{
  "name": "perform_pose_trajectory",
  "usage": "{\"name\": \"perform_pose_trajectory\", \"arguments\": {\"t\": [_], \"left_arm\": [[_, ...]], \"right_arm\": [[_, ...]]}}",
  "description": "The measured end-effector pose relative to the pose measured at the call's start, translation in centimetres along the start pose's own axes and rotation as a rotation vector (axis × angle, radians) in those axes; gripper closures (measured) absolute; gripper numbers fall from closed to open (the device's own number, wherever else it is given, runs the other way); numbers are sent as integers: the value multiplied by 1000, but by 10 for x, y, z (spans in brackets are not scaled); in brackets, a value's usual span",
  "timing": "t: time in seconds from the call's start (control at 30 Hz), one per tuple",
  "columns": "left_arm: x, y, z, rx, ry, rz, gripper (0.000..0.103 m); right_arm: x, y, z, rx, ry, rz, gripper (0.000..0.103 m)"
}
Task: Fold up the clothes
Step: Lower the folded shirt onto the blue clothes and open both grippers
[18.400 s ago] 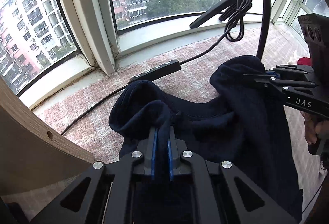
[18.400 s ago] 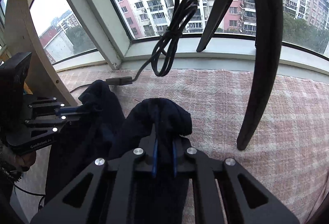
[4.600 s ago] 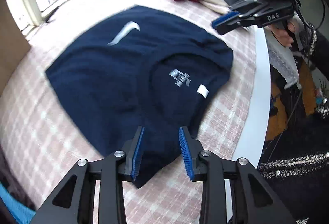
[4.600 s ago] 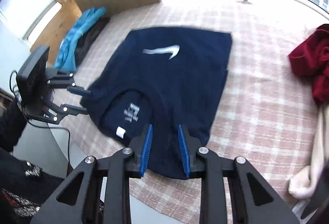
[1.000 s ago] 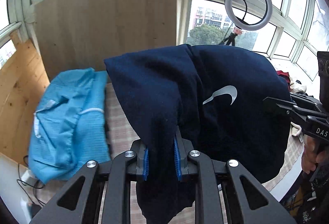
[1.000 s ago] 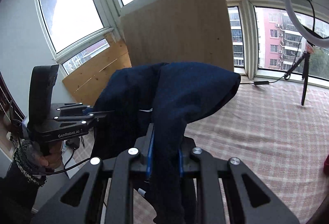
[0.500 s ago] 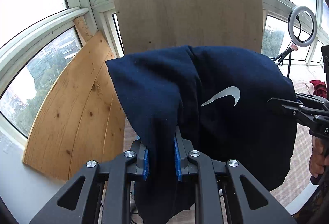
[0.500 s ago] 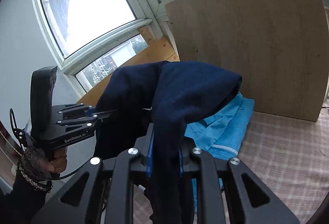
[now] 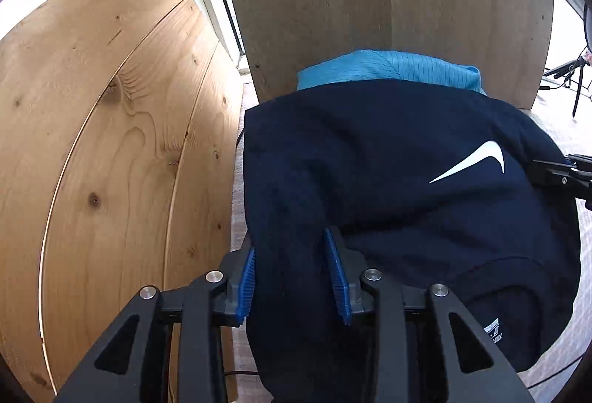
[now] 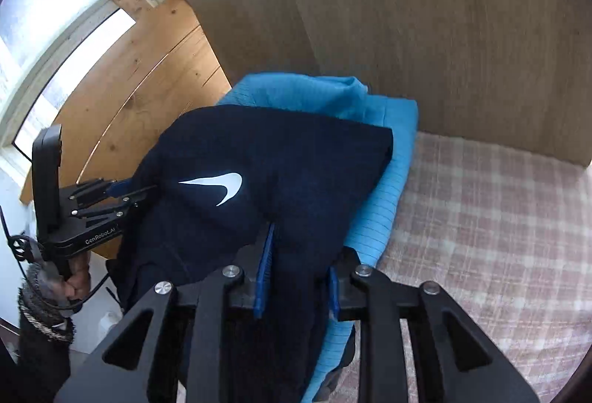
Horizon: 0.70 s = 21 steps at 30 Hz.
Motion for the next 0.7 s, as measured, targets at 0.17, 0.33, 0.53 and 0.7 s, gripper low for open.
{"name": "perform_pose_trajectory", "arguments": {"t": [0.17, 0.33, 0.53, 0.7], "left_arm": [[-2, 11, -40, -107, -87, 24, 60], [-30, 8, -55, -68, -166, 25, 54], [-39, -3, 23, -24, -22, -5, 52], [-44, 8, 32, -38, -2, -56, 52]], "right_arm": [[-9, 9, -54, 30, -122, -48, 66], [-38, 31, -48, 12, -153, -143, 66], [-55, 3, 35, 117, -7, -157, 66], [-62, -21, 35, 111, 2, -74, 66]]}}
Point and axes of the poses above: each gripper's, at about its wrist camera, not at the fingertips, and z roughly the way its jaws point, y to its left, x to its underside, the point moved 5 cm from there along z, roughly the way its jaws point, and after that the axes turned 9 degrees about -x, right-handed, at the moved point
